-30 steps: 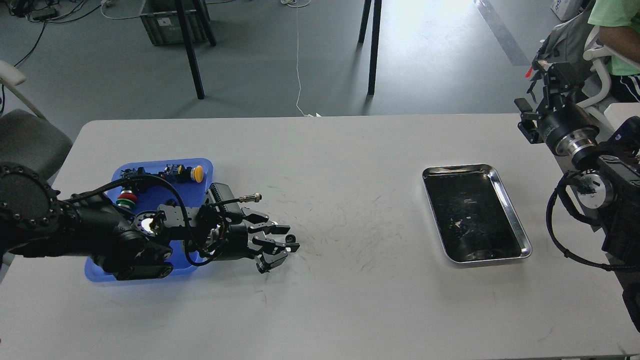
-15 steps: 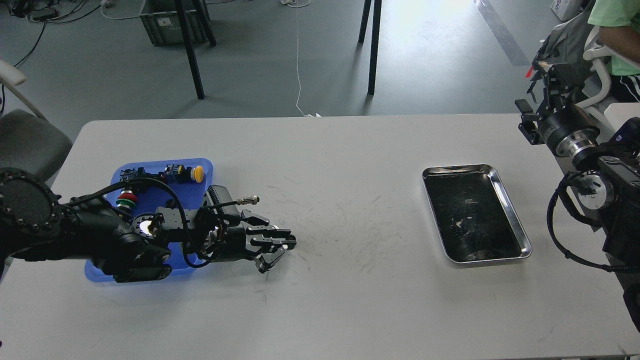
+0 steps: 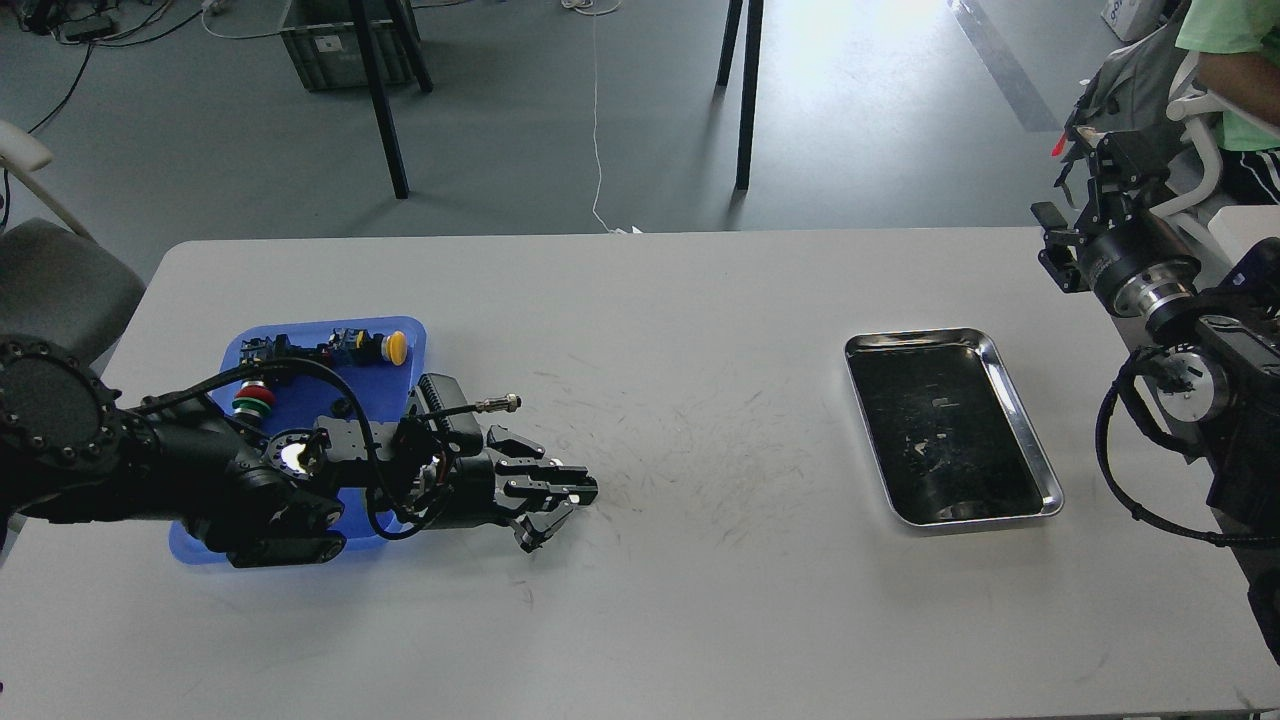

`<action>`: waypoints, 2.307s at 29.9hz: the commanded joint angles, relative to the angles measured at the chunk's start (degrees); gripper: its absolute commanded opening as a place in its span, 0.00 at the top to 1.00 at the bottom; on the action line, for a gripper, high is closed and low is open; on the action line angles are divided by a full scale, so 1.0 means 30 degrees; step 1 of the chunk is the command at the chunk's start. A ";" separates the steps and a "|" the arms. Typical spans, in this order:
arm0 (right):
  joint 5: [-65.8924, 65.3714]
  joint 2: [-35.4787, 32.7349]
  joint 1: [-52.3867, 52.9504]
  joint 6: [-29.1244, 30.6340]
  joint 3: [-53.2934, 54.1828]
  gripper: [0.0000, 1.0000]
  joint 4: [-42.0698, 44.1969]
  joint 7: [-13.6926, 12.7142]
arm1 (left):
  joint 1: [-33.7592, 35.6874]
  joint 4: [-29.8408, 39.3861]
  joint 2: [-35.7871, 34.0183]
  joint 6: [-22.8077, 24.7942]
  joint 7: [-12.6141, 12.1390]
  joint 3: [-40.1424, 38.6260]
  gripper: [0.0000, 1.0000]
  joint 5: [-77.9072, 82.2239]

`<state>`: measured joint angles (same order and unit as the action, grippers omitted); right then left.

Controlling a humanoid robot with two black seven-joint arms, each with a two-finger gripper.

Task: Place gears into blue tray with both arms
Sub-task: 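Carry the dark part into the blue tray and open the left gripper, then lift the left gripper up away from the blue tray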

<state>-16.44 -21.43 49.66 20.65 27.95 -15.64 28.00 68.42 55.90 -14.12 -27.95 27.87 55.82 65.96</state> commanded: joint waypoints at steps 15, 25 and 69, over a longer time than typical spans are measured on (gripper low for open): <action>0.0002 0.0054 -0.0117 -0.0173 -0.0029 0.05 -0.0030 0.0000 | 0.2066 0.1405 -0.5162 -0.0015 0.0042 0.0145 0.84 0.0483; 0.0002 0.0054 -0.0146 -0.0173 -0.0029 0.05 -0.0030 0.0000 | 0.0867 0.1405 -0.9149 -0.0015 0.0042 -0.0119 0.84 0.2064; 0.0002 0.0054 0.0058 -0.0203 -0.0527 0.05 -0.0060 0.0000 | -0.1245 0.0966 -1.1113 -0.0015 0.0042 -0.5328 0.24 0.1860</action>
<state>-16.43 -21.25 49.70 20.03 26.37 -15.82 28.00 64.55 58.96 -46.53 -27.99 28.00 44.47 71.62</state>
